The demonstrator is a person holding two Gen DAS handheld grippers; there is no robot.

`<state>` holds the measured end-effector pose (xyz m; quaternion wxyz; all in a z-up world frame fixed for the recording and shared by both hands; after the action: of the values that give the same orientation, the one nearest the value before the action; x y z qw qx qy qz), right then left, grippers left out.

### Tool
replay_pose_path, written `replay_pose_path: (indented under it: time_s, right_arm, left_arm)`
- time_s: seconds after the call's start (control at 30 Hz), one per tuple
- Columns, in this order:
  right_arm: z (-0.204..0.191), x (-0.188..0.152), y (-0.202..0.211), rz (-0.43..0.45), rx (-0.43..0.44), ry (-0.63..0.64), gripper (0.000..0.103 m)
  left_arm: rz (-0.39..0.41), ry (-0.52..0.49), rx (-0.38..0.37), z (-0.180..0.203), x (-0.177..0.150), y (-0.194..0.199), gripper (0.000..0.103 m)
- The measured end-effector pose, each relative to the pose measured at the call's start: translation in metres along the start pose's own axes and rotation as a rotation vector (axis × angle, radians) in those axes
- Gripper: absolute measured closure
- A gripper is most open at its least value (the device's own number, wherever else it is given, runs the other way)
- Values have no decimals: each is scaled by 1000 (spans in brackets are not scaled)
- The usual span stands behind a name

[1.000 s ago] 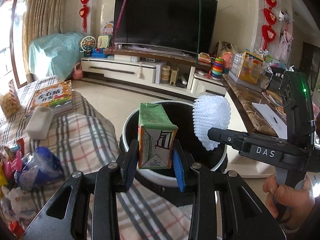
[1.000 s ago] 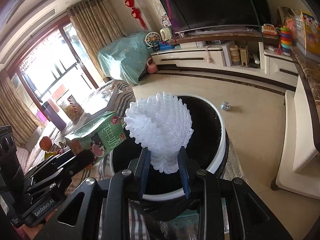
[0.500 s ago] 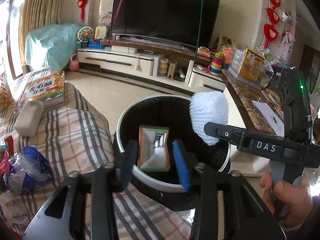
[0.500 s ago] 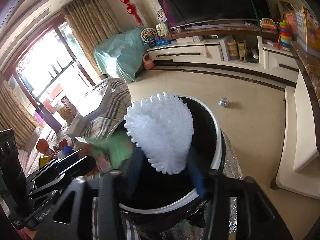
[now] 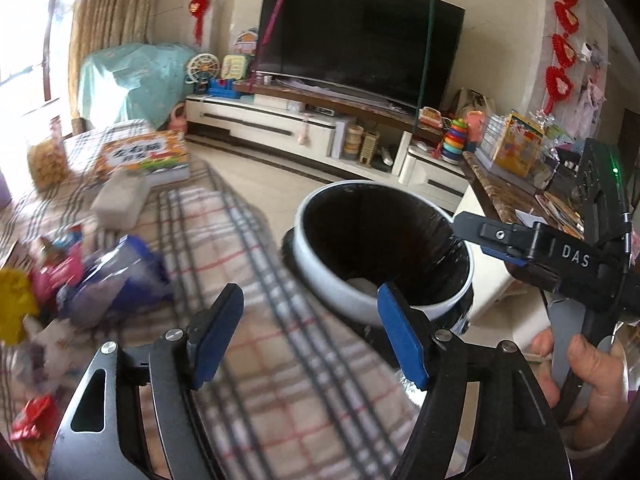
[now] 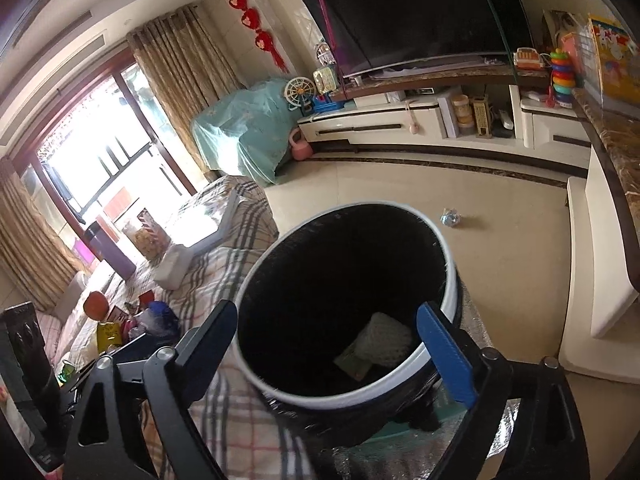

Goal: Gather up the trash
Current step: 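Carry both items over the black bin and open both grippers to drop them, then move both open grippers back over the trash on the bed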

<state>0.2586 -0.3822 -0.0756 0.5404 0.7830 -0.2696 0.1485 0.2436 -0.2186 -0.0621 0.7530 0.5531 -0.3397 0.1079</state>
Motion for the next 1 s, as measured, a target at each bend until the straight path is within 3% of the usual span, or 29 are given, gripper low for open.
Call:
replay_pose_path:
  time_s: [0.57,1.0]
  right_arm:
    - [-76,-51,-14,-49,77,57,7]
    - [-139,-82,-35,-105,129,144,7]
  left_arm:
    - [46,116,100,-80,-69,67,27]
    - [100,215,188,-140,-99,114,27]
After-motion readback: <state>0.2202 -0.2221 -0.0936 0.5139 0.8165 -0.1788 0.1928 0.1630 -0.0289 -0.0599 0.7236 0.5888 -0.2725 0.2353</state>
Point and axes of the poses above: each gripper's, at about its wrist camera, not at the fingertips, and y roughly against the way its jaws point, z to its right, x to its top, the point moved 5 cm from there along -y, roughly the way its jaws point, and after that the axes turned 12 degrees about -z, right-handed, at the moved point
